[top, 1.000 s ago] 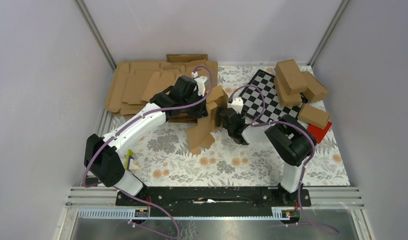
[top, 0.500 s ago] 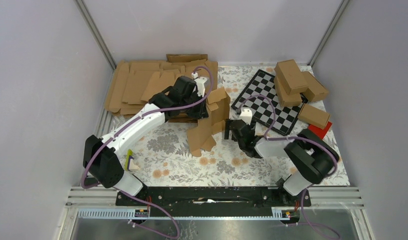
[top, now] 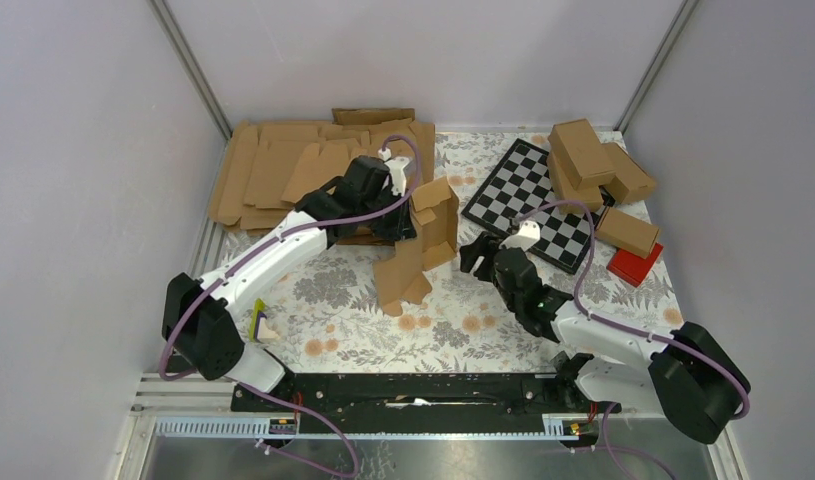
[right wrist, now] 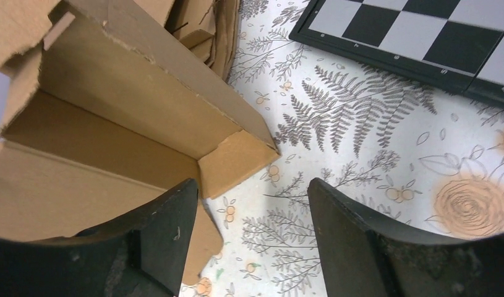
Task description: Fold the paper box
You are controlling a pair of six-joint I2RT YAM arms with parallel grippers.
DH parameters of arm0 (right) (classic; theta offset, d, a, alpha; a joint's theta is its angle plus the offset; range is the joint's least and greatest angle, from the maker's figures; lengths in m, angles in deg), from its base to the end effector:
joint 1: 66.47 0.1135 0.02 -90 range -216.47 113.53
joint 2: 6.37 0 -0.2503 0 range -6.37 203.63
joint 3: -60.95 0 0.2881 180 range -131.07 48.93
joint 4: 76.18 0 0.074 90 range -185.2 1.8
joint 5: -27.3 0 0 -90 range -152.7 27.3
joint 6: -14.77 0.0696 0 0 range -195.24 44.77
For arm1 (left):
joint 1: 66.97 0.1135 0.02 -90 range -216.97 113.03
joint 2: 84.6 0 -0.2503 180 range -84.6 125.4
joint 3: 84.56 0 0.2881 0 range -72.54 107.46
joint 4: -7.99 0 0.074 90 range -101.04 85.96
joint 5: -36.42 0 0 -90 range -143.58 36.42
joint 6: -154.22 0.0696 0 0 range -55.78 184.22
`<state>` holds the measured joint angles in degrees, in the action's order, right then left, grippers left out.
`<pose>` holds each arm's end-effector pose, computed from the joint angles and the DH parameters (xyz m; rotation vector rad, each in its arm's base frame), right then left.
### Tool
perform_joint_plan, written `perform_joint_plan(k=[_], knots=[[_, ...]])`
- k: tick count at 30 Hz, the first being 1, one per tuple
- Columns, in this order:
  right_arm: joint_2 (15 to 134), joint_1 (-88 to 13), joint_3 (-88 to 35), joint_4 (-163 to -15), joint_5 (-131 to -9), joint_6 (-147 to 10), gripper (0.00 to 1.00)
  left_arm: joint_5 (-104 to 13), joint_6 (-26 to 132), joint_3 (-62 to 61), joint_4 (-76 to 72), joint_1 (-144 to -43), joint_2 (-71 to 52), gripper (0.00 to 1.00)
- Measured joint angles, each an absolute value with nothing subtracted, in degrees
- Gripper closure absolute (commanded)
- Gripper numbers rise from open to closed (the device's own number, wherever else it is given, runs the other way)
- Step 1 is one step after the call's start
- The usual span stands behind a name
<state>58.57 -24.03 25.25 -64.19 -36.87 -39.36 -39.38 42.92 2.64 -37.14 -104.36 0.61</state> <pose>0.2388 0.1773 0.1590 0.2058 1.8632 0.5310 0.2997 -0.2505 0.2762 0.4702 2.3887 -0.7802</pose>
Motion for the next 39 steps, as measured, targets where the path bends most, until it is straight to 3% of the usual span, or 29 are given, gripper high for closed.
perform_joint_plan(k=[3,4,5,6,20,39], knots=[[58.4,-24.0,25.5,-64.1,-37.0,-35.2,0.49,-38.8,41.6,1.5,-36.1,-104.4,0.2,1.00],[58.4,-24.0,25.5,-64.0,-37.0,-33.5,0.64,-38.7,41.1,1.2,-35.7,-104.6,0.0,1.00],[58.6,-24.0,25.5,-63.6,-37.1,-32.0,0.86,-38.7,40.7,0.9,-35.5,-104.7,-0.2,1.00],[58.8,-24.0,25.5,-63.2,-37.2,-30.5,0.99,-38.7,40.2,0.6,-35.2,-104.9,-0.2,1.00],[72.7,-23.9,28.6,-44.3,-38.3,-7.1,1.00,-38.8,36.3,-0.7,-33.4,-106.4,-1.0,1.00],[97.3,-23.9,21.0,-26.7,-39.6,1.1,1.00,-39.0,35.8,-0.7,-33.5,-106.4,-1.0,1.00]])
